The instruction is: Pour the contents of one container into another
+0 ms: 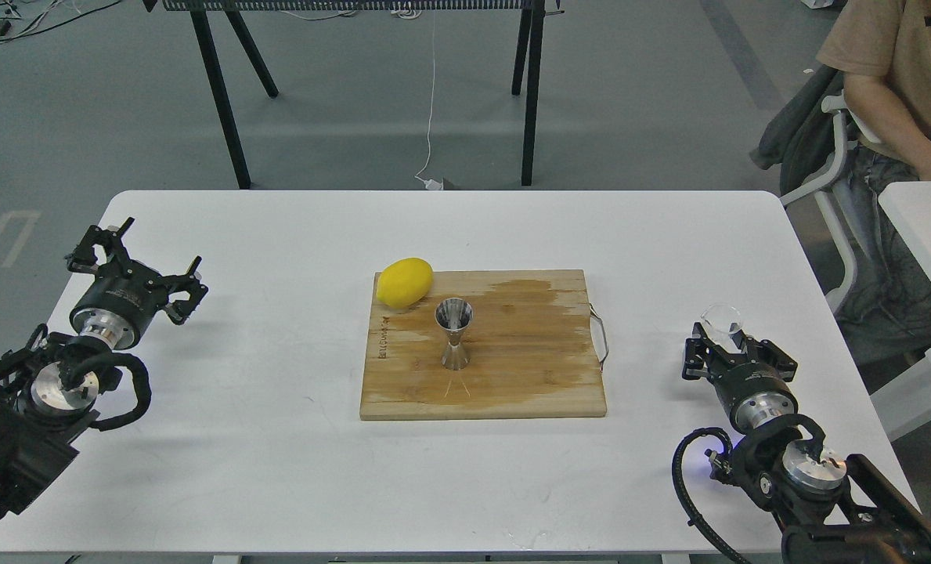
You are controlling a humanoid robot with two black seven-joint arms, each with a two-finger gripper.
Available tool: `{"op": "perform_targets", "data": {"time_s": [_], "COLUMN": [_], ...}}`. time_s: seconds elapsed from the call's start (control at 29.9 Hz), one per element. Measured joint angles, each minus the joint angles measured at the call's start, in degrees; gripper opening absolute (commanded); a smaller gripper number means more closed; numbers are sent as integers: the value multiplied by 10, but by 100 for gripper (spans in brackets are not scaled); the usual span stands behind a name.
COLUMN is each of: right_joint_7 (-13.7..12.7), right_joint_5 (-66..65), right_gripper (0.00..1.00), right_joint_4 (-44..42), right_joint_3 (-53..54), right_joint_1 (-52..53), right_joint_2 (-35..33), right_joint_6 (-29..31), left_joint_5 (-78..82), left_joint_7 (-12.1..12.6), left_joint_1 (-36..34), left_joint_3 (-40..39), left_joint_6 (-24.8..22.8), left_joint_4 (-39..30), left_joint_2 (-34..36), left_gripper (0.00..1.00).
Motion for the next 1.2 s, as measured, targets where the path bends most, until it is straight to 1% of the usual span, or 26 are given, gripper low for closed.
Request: {"op": "perform_targets", "data": {"time_s": [0.1, 0.43, 0.74, 0.8, 0.9, 0.94, 0.97, 1.2], "right_joint_7": [0, -1, -1, -1, -1, -1, -1, -1], "right_joint_5": [0, 0, -2, -2, -2, -2, -2, -2], "right_gripper": [46, 59, 64, 67, 78, 87, 93, 95], "right_joint_4": [-2, -2, 0, 1, 3, 4, 4, 19], "right_joint_3": [-6, -8, -8, -8, -9, -9, -9, -9], "right_joint_1": [0, 1, -2, -2, -4, -5, -5, -11], "right_joint_2": [0, 0, -2, -2, -2, -2, -2, -3], "right_joint_6": [0, -1, 1, 1, 1, 2, 2, 2], "left_joint_5": [0, 0, 0, 0, 0, 0, 0, 0], "left_joint_7": [0, 0, 0, 0, 0, 0, 0, 0], "left_joint_1": [0, 0, 0, 0, 0, 0, 0, 0], "left_joint_3": [0, 0, 1, 1, 1, 1, 1, 1], "left_joint_6": [0, 0, 0, 0, 0, 0, 0, 0], "left_joint_4": [0, 0, 0, 0, 0, 0, 0, 0], "left_joint_2": [0, 0, 1, 1, 1, 1, 1, 1], "left_gripper": [100, 100, 100, 100, 100, 100, 100, 100]}}
